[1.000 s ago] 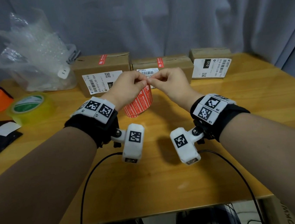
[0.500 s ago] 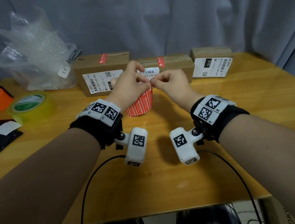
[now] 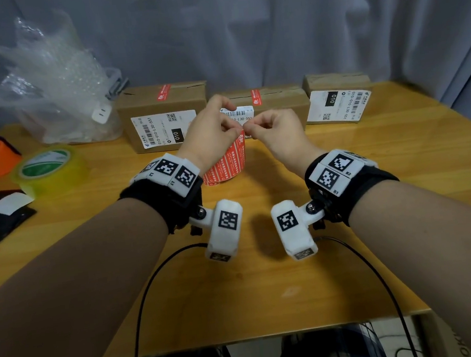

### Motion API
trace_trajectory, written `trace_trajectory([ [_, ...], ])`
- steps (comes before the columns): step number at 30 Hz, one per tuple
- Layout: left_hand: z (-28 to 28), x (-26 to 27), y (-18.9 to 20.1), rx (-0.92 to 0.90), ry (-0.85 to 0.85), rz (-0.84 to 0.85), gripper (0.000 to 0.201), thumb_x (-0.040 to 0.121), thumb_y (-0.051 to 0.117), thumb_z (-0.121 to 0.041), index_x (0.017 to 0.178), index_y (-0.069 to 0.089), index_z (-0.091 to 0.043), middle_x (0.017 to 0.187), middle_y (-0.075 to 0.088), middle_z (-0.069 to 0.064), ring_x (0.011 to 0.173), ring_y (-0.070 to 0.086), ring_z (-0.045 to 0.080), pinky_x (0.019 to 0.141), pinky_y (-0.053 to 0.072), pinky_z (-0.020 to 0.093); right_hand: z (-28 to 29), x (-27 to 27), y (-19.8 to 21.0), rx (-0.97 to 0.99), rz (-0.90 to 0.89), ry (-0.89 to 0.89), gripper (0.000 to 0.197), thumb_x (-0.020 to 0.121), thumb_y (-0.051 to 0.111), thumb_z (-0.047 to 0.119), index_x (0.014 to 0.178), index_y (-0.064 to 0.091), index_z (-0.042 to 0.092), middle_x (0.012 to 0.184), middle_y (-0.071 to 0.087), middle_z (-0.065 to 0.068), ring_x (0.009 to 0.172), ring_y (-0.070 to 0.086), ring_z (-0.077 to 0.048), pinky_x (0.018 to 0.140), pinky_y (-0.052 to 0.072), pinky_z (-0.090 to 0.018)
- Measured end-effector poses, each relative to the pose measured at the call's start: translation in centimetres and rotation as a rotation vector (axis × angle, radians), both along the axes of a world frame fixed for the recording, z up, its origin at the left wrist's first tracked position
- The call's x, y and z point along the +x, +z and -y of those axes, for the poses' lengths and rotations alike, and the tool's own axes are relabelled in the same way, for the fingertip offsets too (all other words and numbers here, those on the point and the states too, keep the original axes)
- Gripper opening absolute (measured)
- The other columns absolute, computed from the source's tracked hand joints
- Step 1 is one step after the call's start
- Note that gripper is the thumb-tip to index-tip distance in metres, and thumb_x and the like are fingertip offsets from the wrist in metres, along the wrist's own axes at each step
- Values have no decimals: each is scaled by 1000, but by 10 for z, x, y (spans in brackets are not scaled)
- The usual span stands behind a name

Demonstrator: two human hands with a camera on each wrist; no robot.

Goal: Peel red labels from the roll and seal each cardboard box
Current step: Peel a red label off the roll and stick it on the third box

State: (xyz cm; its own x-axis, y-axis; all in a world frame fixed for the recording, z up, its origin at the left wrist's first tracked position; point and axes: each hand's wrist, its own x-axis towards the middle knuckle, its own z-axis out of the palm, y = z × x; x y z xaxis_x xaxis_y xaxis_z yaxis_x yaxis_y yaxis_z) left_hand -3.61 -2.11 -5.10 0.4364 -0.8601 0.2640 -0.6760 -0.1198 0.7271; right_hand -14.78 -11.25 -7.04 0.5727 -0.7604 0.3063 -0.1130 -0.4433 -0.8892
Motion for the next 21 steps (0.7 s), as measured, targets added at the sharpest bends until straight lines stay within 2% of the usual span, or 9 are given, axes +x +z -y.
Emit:
trace_trajectory([
  [4, -1, 0, -1, -8, -33, -13, 24, 89, 60, -16, 107, 45, -22, 90, 72, 0, 84, 68, 18, 80, 57, 45, -1, -1, 0, -16, -26, 8, 13, 88, 62, 13, 91, 70, 3, 87, 69, -6, 85, 65, -17, 85, 54, -32],
  [8, 0, 1, -5, -9, -14, 31, 21, 88, 57, -16, 101, 46, -28, 76, 66, -14, 84, 65, 14, 90, 49, 50, 0, -3, -1, -42, -57, 22, 14, 91, 58, 12, 93, 67, 2, 88, 66, -5, 82, 60, -13, 76, 50, -21],
  [11, 0, 5, -8, -10, 62, 57, 20, 86, 54, -19, 98, 46, -34, 75, 65, -13, 87, 65, 13, 94, 45, 52, 2, -4, -2, -47, -91, 1, 15, 93, 55, 15, 96, 64, 5, 88, 64, -1, 79, 58, -9, 68, 46, -12],
  [13, 0, 8, -8, -19, 123, 57, 19, 86, 55, -21, 96, 46, -34, 74, 64, -14, 86, 64, 11, 95, 44, 50, 4, -6, -2, -39, -111, -24, 15, 93, 53, 16, 97, 63, 5, 82, 60, 4, 72, 54, -4, 61, 43, -8],
  [15, 0, 9, -7, -18, 184, 78, 18, 87, 55, -22, 97, 46, -33, 71, 61, -16, 84, 61, 8, 97, 41, 49, 6, -7, -2, -24, -122, -46, 17, 94, 51, 18, 98, 62, 6, 78, 57, 8, 72, 52, -3, 62, 42, -12],
  [18, -2, 11, -4, -16, 249, 82, 15, 89, 55, -22, 99, 45, -29, 73, 60, -15, 88, 62, 11, 98, 38, 46, 9, -11, -2, 27, -102, -68, 15, 95, 49, 18, 96, 61, 9, 87, 63, 0, 80, 56, -12, 68, 46, -18],
  [21, -5, 15, -2, -30, 297, 60, 16, 88, 54, -22, 96, 42, -29, 72, 58, -13, 85, 62, 15, 96, 40, 46, 13, -17, 0, 84, -78, -119, 15, 94, 47, 16, 93, 61, 10, 92, 64, -6, 83, 57, -16, 74, 48, -25],
])
